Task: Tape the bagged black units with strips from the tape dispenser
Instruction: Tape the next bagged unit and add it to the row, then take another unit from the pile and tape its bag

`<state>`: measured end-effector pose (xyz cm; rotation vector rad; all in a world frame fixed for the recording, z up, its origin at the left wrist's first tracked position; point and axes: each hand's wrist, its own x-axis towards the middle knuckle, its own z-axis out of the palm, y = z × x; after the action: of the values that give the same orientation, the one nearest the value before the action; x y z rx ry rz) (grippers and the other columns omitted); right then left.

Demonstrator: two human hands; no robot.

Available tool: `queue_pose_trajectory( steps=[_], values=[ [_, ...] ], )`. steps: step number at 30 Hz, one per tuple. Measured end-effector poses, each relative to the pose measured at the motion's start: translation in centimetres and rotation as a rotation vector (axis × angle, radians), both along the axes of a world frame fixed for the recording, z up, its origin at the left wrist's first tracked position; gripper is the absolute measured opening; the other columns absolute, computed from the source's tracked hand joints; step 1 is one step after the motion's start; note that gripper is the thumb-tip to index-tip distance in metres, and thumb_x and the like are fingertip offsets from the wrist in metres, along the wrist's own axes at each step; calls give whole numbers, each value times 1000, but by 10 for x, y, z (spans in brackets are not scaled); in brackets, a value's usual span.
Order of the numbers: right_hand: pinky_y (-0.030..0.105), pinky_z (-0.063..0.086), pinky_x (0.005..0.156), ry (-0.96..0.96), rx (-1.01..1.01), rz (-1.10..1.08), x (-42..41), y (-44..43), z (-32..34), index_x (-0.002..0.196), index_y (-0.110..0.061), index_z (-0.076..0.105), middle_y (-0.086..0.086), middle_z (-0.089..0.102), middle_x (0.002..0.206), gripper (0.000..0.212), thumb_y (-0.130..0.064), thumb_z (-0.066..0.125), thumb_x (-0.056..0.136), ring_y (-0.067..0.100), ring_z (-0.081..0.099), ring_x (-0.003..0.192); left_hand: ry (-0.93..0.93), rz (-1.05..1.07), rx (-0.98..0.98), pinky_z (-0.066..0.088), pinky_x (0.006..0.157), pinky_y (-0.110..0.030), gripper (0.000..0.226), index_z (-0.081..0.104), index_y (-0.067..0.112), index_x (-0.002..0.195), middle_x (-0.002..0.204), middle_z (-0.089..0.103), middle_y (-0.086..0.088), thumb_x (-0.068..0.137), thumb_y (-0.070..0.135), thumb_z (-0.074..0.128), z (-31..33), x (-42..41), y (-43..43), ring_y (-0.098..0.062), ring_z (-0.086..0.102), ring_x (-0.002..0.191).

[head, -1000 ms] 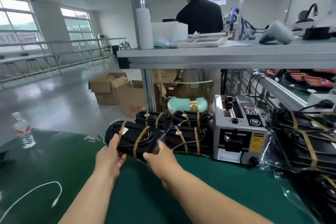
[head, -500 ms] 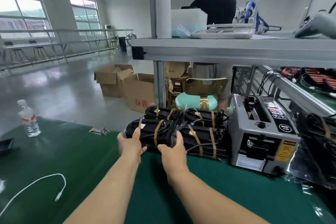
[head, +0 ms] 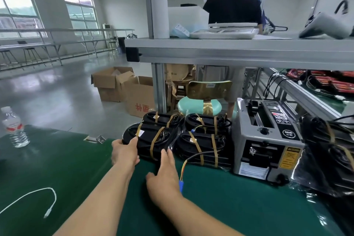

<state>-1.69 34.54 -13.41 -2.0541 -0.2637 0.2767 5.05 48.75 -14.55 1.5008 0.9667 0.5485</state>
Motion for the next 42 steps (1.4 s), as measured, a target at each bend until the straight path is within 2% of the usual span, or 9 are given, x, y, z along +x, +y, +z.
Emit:
queue_pose_trajectory(
  steps=[5, 12, 18, 23, 27, 31, 36, 39, 42],
  values=[
    [18, 8, 118, -48, 20, -3, -6, -8, -11, 159, -23, 10, -15, -9, 165, 74, -19, 51, 97, 6, 3, 152, -121, 24, -106, 49, 45, -26, 35, 49, 14, 117, 83, 66, -11, 90, 28, 66, -4, -4, -5, -20, 59, 51],
    [15, -1, 117, -128, 138, -33, -11, -7, -11, 158, -27, 11, -17, -5, 165, 77, -16, 50, 93, 1, -5, 151, -273, 40, -51, 51, 52, -24, 55, 45, 5, 136, 80, 68, -11, 92, 33, 62, -15, -21, -31, -16, 66, 60],
    [21, 3, 122, -47, 167, -33, 3, -2, -4, 159, -21, 10, -17, -7, 165, 77, -13, 47, 92, 1, -4, 151, -274, -21, -8, 53, 63, -29, 59, 41, 6, 140, 81, 71, -9, 93, 35, 62, -11, -19, -41, -15, 70, 66],
    [18, -1, 117, -22, 155, -33, 10, 3, 2, 159, -16, 8, -12, -7, 166, 78, -14, 47, 93, 3, -6, 152, -258, -79, -24, 55, 62, -29, 48, 47, 5, 131, 82, 72, -11, 93, 28, 65, -10, -14, -36, -16, 71, 65],
    [22, -2, 120, -9, 86, -19, 11, 4, 6, 159, -16, 4, -10, -13, 166, 81, -15, 48, 91, 5, -11, 152, -210, -203, -6, 60, 75, -38, 60, 41, 3, 141, 85, 73, -8, 91, 23, 68, -11, -16, -32, -17, 73, 72],
    [29, 11, 124, 71, 67, 11, 1, -7, 18, 159, -24, 0, -15, -17, 164, 85, -12, 49, 90, 8, -2, 153, -199, -270, -42, 58, 76, -37, 46, 46, 4, 131, 93, 72, -15, 92, 17, 67, -4, -24, -37, -16, 72, 74],
    [27, 9, 121, 89, 109, -26, -14, -36, 37, 159, -29, 6, -11, -4, 167, 76, -19, 47, 97, 11, 4, 153, -246, -121, -89, 53, 69, -26, 75, 17, 9, 154, 107, 61, -14, 93, 5, 60, 13, -56, -80, -10, 67, 68],
    [29, 12, 124, 70, 172, -63, -30, -62, 52, 159, -29, 14, -10, 9, 166, 70, -18, 48, 98, 12, 10, 153, -256, -163, -117, 46, 84, -29, 61, 31, 6, 151, 137, 52, -18, 96, 9, 58, 26, -80, -112, -19, 61, 101],
    [32, 21, 122, 13, 186, -83, -50, -103, 64, 156, -28, 22, -8, 21, 163, 65, -26, 48, 96, 14, 22, 150, -253, -302, -92, 45, 93, -38, 45, 45, 7, 142, 129, 58, -19, 99, 12, 55, 47, -94, -154, -29, 60, 107]
  ],
)
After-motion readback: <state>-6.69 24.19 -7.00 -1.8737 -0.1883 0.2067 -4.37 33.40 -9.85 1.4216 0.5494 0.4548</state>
